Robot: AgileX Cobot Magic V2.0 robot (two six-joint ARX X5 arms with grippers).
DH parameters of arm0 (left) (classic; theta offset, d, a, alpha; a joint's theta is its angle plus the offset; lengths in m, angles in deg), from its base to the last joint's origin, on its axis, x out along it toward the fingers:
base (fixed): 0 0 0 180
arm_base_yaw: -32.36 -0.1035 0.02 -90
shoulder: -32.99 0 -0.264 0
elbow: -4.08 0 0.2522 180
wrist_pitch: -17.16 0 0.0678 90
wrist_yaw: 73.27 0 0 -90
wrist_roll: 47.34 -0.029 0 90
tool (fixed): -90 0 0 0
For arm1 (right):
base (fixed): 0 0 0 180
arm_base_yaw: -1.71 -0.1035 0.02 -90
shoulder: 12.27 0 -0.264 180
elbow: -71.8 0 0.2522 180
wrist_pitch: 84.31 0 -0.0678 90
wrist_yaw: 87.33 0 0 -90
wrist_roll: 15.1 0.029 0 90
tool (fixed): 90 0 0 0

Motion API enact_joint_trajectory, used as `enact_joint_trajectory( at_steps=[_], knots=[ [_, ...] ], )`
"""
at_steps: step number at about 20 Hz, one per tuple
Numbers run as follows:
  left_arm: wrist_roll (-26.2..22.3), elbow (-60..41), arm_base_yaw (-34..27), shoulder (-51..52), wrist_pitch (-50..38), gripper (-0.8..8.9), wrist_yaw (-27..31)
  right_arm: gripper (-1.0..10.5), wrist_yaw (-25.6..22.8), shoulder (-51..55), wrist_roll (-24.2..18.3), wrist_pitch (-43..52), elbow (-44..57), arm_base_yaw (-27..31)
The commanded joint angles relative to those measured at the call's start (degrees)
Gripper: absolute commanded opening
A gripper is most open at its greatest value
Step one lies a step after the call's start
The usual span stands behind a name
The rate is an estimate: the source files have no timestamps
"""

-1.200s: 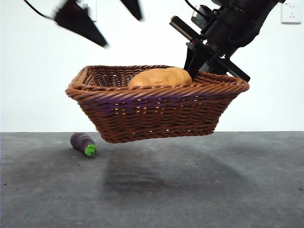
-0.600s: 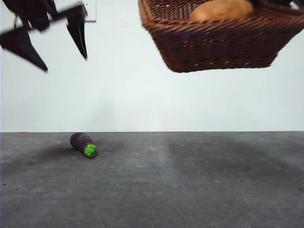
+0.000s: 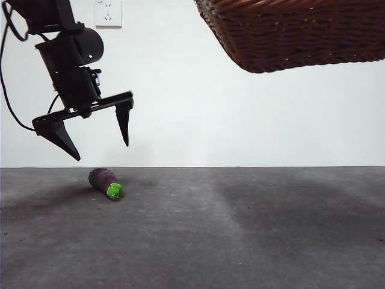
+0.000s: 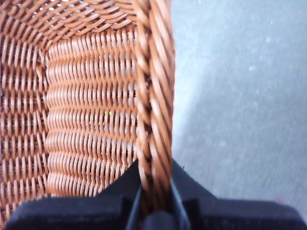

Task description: Help me put the vegetables on the table into the basket

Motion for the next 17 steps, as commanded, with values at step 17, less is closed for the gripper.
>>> enact_joint_trajectory(
  at_steps=[17],
  knots=[
    [4.94, 3.61, 0.87, -10.19, 1.07, 5.34, 3.56, -0.1, 0.07, 0.44, -3.19, -0.26, -0.17, -0.15]
  ],
)
